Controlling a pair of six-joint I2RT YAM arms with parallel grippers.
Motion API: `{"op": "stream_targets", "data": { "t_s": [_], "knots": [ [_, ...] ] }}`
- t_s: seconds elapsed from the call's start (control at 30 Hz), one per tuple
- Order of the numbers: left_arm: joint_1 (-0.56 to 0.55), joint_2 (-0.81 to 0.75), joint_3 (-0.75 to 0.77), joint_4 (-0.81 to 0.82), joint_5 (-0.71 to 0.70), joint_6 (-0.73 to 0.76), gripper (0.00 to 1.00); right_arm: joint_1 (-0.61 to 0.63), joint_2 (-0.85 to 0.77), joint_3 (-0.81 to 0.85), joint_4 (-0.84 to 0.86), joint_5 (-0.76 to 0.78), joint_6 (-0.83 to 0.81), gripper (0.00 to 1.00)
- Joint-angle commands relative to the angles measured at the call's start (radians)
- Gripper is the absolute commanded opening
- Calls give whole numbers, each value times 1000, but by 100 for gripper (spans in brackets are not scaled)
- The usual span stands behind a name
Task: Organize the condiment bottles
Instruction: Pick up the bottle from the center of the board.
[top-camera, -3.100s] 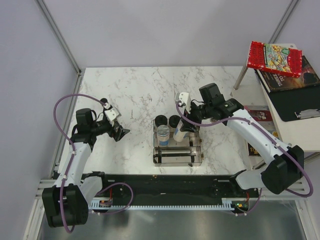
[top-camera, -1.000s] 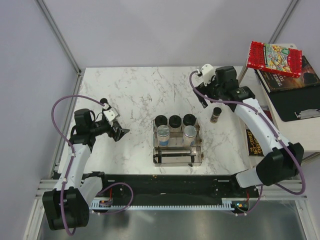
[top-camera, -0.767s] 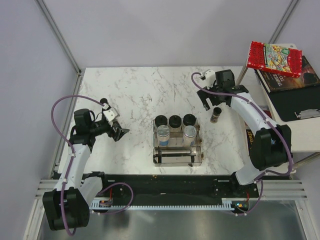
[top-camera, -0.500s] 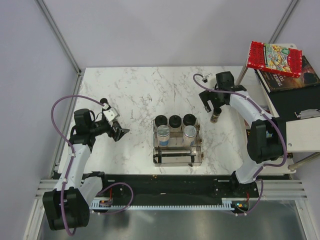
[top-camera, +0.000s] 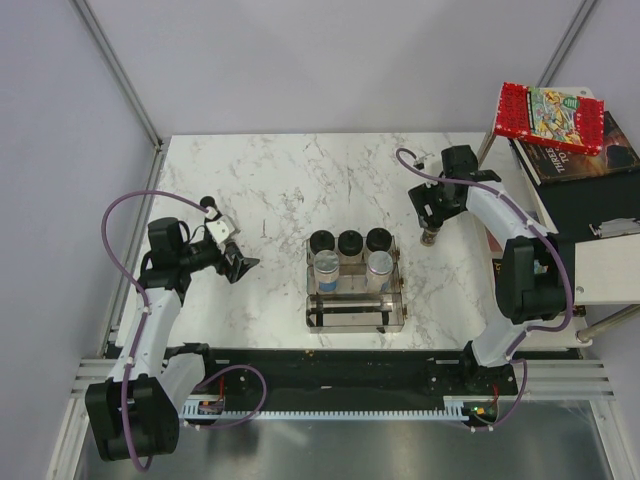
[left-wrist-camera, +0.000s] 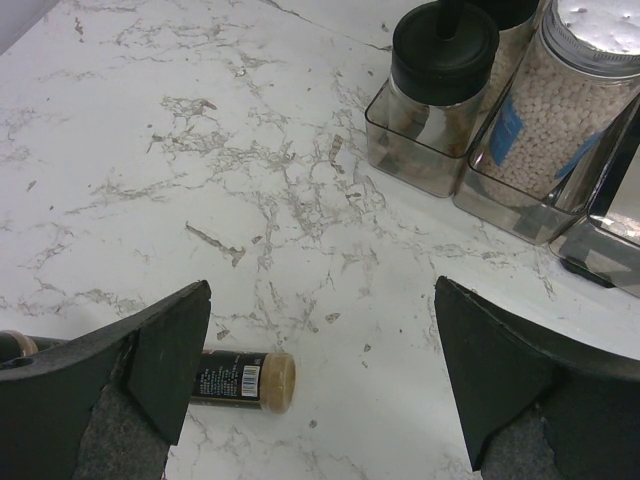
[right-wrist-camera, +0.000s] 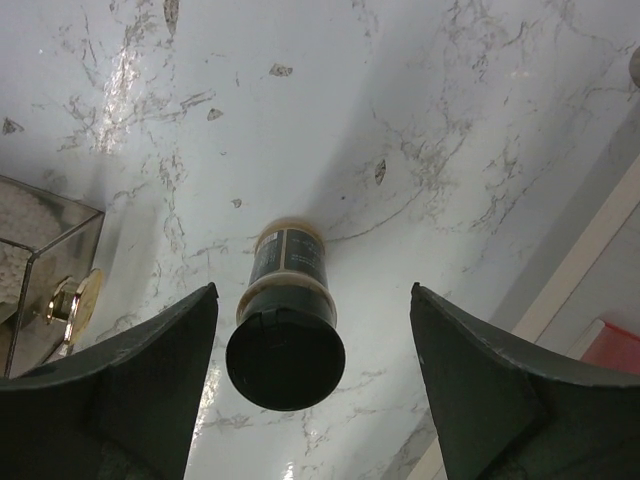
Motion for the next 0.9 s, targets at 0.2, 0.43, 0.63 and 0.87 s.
{"op": "stream_targets", "data": {
  "t_s": [0.2,0.43,0.63,0.87],
  "knots": [
    [8,-21,-4,12,48,22,99,-3,1,-23,-24,-49,-1,58],
    [12,-26,-2,9,51,22,99,-3,-29,-9,-47,-5,-11,4],
    [14,-24,-2,10,52,22,99,8,-180,72,-133,-42,-47,0],
    [12,-22,-2,10,52,20,99,44,-350,191,-288,-201,-130,0]
  ]
}}
